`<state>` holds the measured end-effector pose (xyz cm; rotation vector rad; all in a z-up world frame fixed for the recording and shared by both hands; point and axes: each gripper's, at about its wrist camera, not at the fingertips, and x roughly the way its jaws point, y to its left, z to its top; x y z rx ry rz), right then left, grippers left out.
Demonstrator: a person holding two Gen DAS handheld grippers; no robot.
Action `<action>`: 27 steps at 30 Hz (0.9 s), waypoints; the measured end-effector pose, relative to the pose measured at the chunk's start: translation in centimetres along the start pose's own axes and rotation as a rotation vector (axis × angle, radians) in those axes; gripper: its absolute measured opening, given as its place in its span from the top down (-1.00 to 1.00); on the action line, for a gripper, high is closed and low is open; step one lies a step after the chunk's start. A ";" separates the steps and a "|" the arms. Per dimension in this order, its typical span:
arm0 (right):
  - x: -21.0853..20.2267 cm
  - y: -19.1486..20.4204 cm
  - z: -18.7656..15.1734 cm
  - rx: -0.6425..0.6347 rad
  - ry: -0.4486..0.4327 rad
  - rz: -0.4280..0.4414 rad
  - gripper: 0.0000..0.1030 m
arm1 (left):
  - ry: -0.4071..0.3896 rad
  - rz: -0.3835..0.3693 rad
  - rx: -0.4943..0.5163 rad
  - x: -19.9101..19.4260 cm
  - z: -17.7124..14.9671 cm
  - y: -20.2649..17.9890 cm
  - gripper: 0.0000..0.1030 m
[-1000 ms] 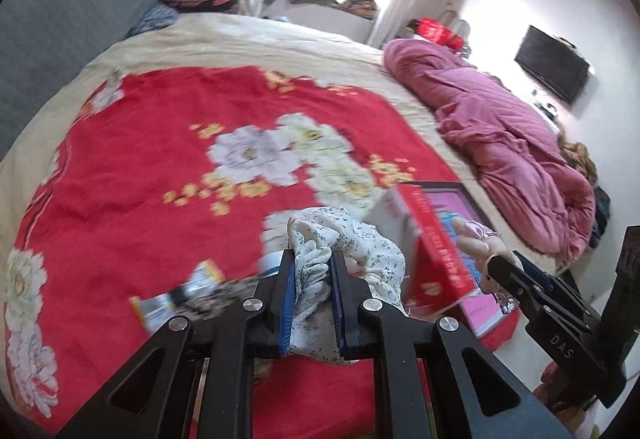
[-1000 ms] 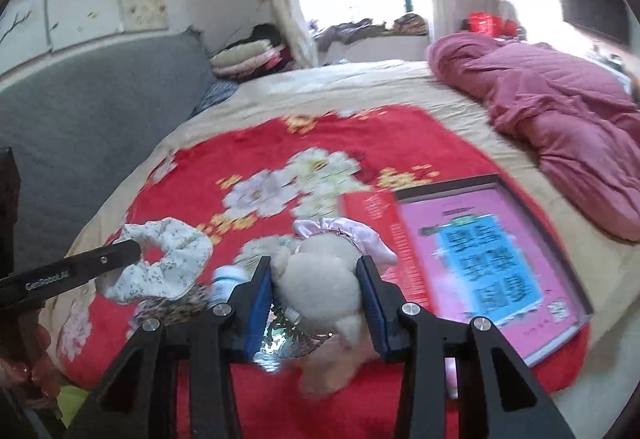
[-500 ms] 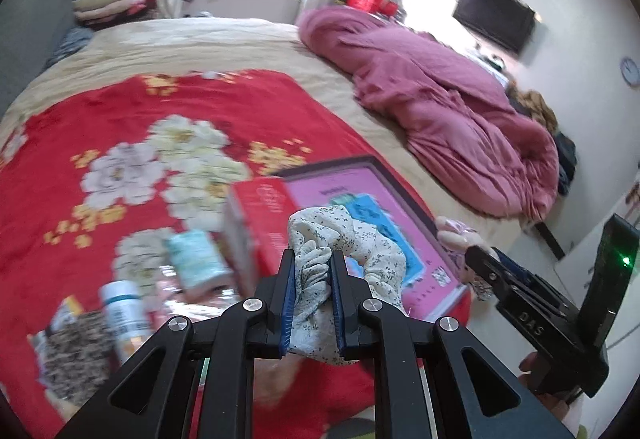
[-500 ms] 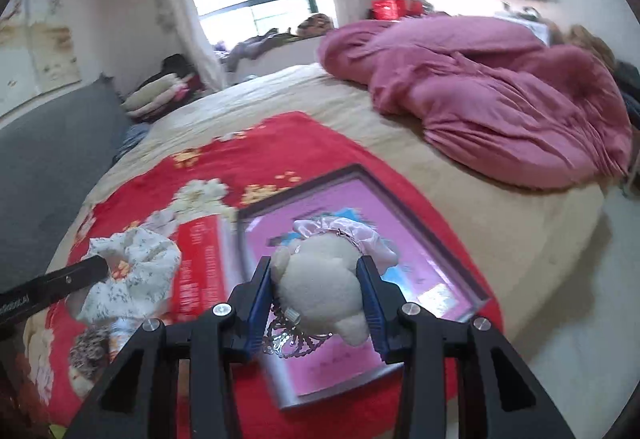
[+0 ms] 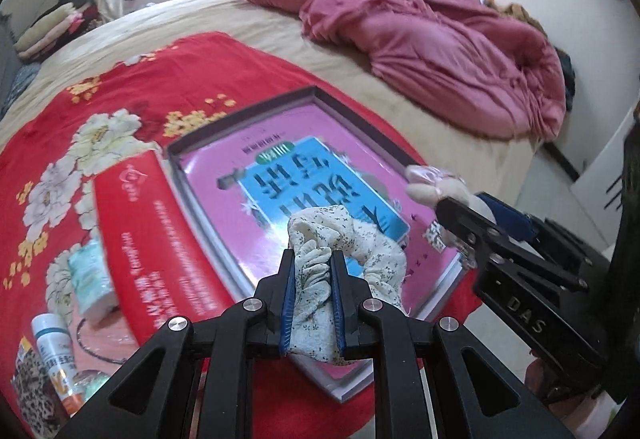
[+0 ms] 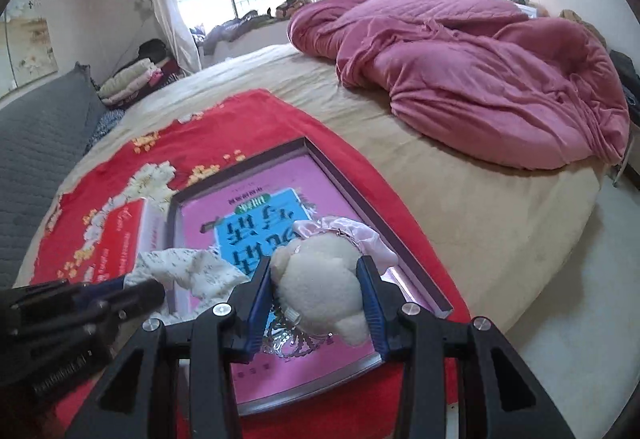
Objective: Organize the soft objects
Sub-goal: 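Carry the scrunchie and plush bear with both tools over the pink book box, then open the right tool to drop the bear while the left tool releases the scrunchie into the box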
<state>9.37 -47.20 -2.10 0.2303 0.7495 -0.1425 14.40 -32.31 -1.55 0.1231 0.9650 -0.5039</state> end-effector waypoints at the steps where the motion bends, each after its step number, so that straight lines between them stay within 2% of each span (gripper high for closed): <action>1: 0.4 -0.1 0.0 0.001 0.007 -0.001 0.18 | 0.009 0.003 0.010 0.4 -0.1 -0.3 0.68; 10: 3.7 -1.6 -1.1 0.021 0.078 -0.008 0.15 | 0.054 0.008 0.042 2.5 -0.4 -1.1 0.68; 20: 3.9 -1.7 -1.6 0.034 0.110 -0.001 0.08 | 0.073 0.004 0.047 3.1 -0.8 -1.4 0.66; 24: 3.9 -1.8 -1.8 0.043 0.122 -0.001 -0.08 | 0.081 0.006 0.045 3.2 -1.0 -1.4 0.63; 27: 3.5 -2.0 -1.8 0.050 0.114 -0.002 -0.10 | 0.084 0.004 0.044 3.2 -1.1 -1.3 0.62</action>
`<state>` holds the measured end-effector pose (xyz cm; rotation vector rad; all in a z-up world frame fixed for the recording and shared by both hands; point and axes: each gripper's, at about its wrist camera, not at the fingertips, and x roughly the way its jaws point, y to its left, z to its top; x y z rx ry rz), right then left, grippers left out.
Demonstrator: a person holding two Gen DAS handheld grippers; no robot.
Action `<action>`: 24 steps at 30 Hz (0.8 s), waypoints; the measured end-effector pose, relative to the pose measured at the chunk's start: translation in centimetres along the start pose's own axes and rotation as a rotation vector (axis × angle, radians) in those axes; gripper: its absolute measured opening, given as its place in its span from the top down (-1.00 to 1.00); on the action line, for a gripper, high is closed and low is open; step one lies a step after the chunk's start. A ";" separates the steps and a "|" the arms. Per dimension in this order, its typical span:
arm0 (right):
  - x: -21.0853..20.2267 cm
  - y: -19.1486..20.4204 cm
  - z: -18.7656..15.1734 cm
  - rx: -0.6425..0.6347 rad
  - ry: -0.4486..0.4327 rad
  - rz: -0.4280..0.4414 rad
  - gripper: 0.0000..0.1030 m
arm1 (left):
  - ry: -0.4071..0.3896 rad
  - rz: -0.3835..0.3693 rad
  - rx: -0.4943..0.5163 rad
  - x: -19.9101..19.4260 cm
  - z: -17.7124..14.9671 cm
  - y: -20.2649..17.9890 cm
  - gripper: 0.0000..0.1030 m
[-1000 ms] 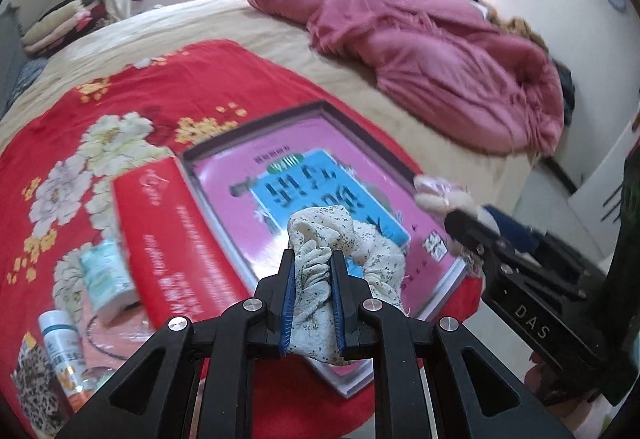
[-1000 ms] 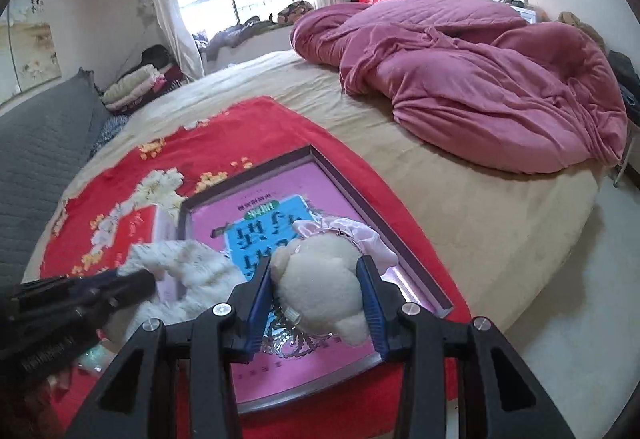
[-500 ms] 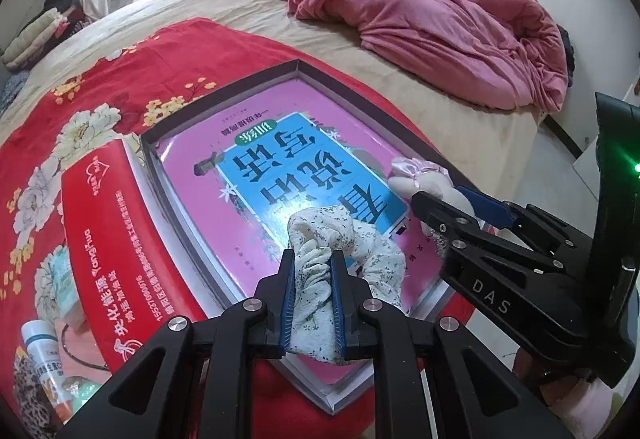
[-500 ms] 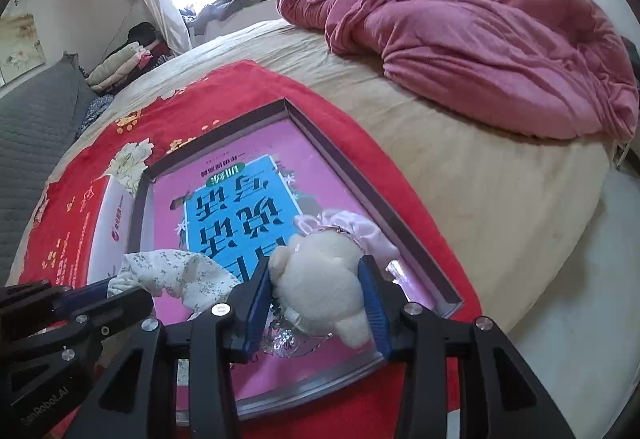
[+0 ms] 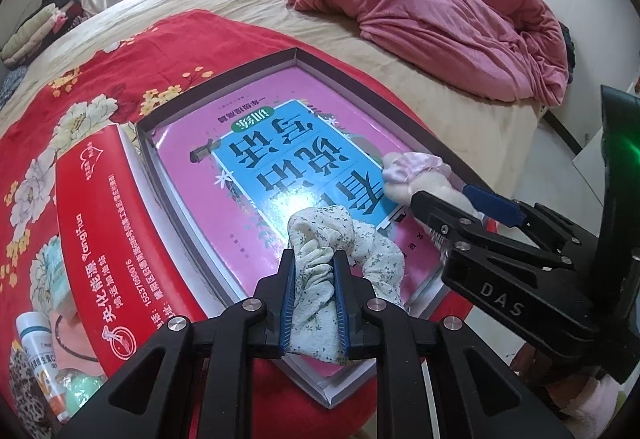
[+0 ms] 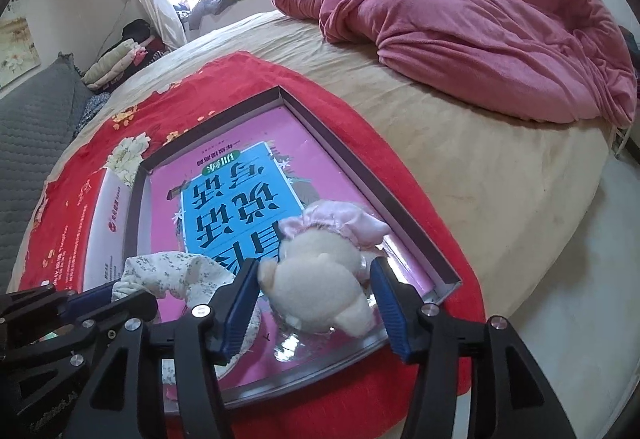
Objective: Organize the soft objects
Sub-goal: 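Open the right tool to drop the bear while the left tool releases the scrunchie into the box, then withdraw both open tools from the box back toward the item pile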
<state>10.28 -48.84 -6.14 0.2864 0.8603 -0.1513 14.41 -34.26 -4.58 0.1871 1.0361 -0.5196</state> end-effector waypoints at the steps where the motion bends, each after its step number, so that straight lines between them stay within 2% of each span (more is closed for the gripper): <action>1: -0.2 -0.1 0.0 0.003 -0.002 -0.003 -0.10 | 0.001 0.001 0.003 0.0 0.0 0.0 0.62; 10: -3.1 -1.4 0.5 0.059 -0.059 -0.011 -0.19 | 0.000 -0.011 0.000 -0.3 -0.4 -0.1 0.54; 13: -4.2 -1.7 0.7 0.071 -0.079 -0.016 -0.20 | -0.002 -0.020 -0.003 -0.4 -0.4 -0.1 0.35; 14: -4.5 -1.7 0.7 0.072 -0.082 -0.019 -0.20 | -0.005 -0.024 -0.006 -0.5 -0.4 -0.1 0.23; 16: -5.1 -1.7 0.7 0.072 -0.093 -0.026 -0.20 | -0.012 -0.036 -0.011 -0.8 -0.5 -0.1 0.17; 18: -5.6 -1.6 0.7 0.072 -0.102 -0.032 -0.20 | -0.020 -0.039 -0.010 -1.1 -0.6 -0.2 0.02; 22: -6.2 -1.7 0.8 0.076 -0.106 -0.035 -0.20 | -0.036 -0.045 -0.017 -2.2 -0.8 0.0 -0.07; 24: -6.5 -1.5 1.0 0.073 -0.109 -0.037 -0.20 | -0.054 -0.047 -0.018 -3.2 -1.0 0.1 -0.18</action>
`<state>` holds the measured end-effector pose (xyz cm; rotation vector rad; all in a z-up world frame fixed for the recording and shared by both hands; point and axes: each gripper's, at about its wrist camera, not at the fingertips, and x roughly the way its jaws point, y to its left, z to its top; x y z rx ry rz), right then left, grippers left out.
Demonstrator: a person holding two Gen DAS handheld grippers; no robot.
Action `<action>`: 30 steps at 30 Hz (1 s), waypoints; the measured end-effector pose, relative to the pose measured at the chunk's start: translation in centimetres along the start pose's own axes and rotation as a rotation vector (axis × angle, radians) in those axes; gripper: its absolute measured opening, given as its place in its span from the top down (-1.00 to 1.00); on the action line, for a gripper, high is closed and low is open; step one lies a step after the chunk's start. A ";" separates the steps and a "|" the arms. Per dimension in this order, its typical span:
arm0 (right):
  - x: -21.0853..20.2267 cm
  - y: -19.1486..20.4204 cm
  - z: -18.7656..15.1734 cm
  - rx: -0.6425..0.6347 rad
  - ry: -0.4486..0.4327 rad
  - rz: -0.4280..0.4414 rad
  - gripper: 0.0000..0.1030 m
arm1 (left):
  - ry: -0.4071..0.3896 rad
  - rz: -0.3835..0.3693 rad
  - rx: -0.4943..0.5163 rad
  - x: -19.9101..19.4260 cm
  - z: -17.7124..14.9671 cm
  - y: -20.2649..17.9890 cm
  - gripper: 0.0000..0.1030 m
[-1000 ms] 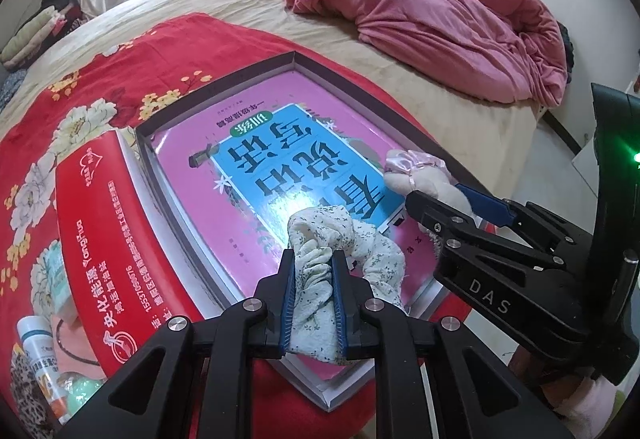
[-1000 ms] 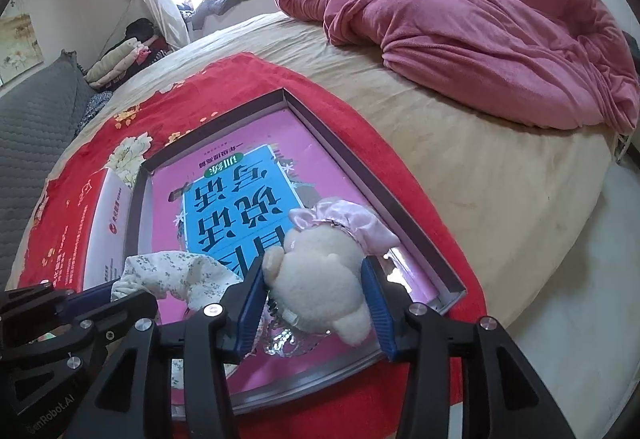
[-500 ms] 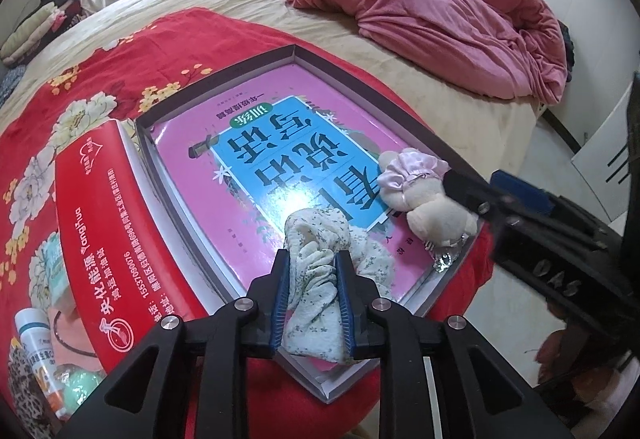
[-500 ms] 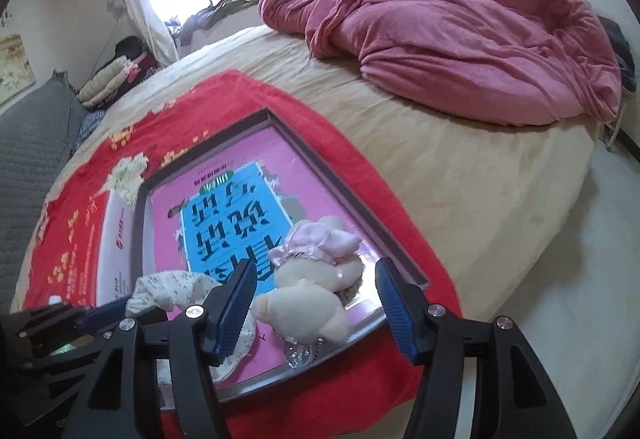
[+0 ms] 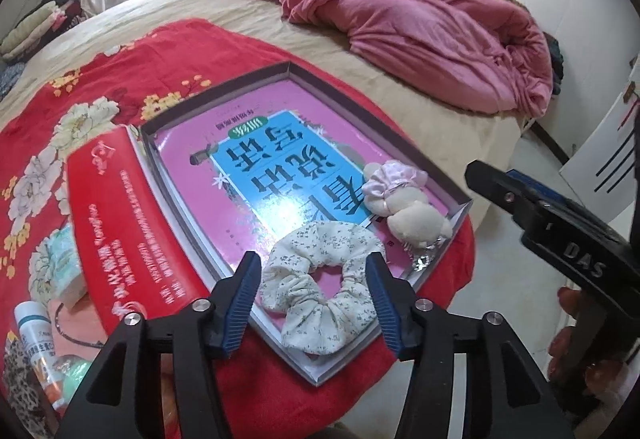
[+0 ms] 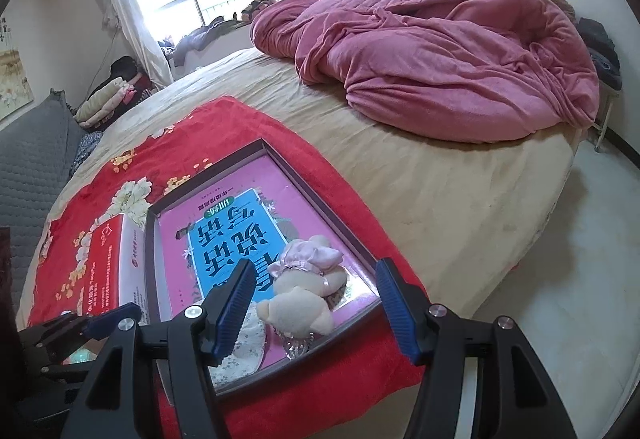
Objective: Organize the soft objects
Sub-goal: 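Withdraw both open tools from the box back toward the item pile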
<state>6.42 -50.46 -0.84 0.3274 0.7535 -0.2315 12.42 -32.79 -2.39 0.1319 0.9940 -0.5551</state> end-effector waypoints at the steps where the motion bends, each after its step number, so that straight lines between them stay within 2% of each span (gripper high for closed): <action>1: -0.1 0.1 0.0 -0.001 -0.001 -0.002 -0.20 | -0.010 0.002 -0.002 -0.5 0.0 0.0 -0.23; 5: -0.9 0.8 0.2 -0.013 -0.012 0.007 -0.23 | -0.043 0.016 -0.015 -2.8 -0.1 0.5 -0.40; 6: -1.2 1.1 0.3 -0.019 -0.016 0.012 -0.29 | -0.048 0.018 -0.020 -3.2 -0.2 0.7 -0.42; 9: -1.9 1.9 0.3 -0.030 -0.026 0.021 -0.37 | -0.071 0.027 -0.033 -5.0 -0.6 1.6 -0.44; 18: -3.5 6.1 0.3 -0.087 -0.043 0.053 -0.39 | -0.116 0.061 -0.074 -9.3 -1.9 4.6 -0.47; 30: -6.3 14.5 -1.3 -0.217 -0.054 0.142 -0.39 | -0.165 0.162 -0.214 -15.7 -6.0 13.1 -0.48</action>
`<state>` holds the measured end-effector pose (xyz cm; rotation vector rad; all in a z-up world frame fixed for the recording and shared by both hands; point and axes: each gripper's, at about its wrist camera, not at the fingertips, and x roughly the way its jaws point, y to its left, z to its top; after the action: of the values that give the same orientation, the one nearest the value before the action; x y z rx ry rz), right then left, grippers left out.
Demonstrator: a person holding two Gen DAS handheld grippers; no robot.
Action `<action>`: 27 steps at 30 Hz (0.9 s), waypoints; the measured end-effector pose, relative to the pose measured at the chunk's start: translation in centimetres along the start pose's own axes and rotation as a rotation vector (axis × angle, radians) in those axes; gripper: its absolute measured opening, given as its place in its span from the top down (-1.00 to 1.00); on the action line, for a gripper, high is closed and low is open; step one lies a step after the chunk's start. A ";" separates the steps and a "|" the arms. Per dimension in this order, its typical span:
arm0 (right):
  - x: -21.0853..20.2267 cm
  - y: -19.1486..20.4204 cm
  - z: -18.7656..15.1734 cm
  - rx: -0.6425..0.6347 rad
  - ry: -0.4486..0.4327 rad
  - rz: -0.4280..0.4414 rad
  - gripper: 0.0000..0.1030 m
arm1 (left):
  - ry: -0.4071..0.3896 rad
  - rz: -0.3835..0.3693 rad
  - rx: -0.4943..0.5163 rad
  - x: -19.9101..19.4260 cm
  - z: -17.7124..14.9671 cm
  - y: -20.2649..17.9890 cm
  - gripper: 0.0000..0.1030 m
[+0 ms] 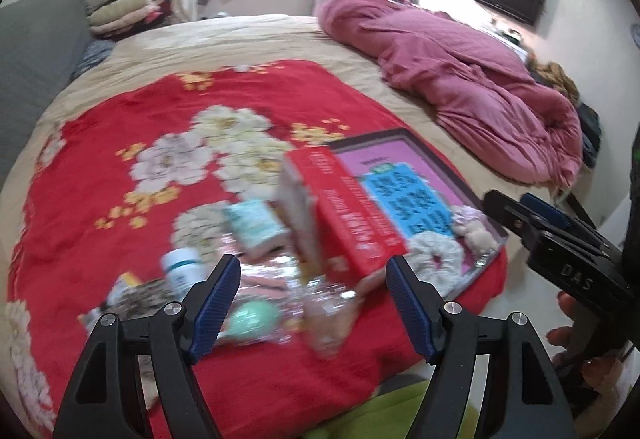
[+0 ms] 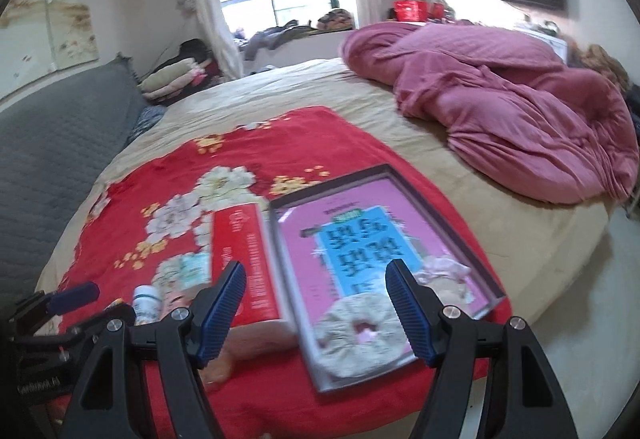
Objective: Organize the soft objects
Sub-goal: 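Withdraw both open tools from the box back toward the item pile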
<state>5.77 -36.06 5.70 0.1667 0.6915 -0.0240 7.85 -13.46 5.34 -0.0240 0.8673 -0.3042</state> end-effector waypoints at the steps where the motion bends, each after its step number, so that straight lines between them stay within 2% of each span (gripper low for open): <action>1: -0.1 1.0 0.0 -0.012 0.001 0.013 -0.40 | 0.000 0.011 -0.018 -0.4 -0.2 1.1 -0.48; 9: -0.4 6.9 -0.9 -0.100 0.020 0.076 -0.40 | -0.010 0.103 -0.143 -3.4 -2.5 9.2 -0.49; 16: 0.2 9.5 -2.1 -0.126 0.065 0.113 -0.40 | 0.000 0.158 -0.240 -5.1 -4.9 14.6 -0.49; 21: 0.3 10.9 -3.1 -0.143 0.083 0.122 -0.40 | 0.009 0.184 -0.284 -5.7 -6.6 17.2 -0.49; 27: 0.8 12.1 -4.3 -0.164 0.114 0.124 -0.40 | 0.037 0.186 -0.303 -5.5 -8.7 18.2 -0.49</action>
<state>4.61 -23.41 3.67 0.0537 0.7923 0.1616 2.62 6.33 1.20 -0.2178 0.9389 0.0030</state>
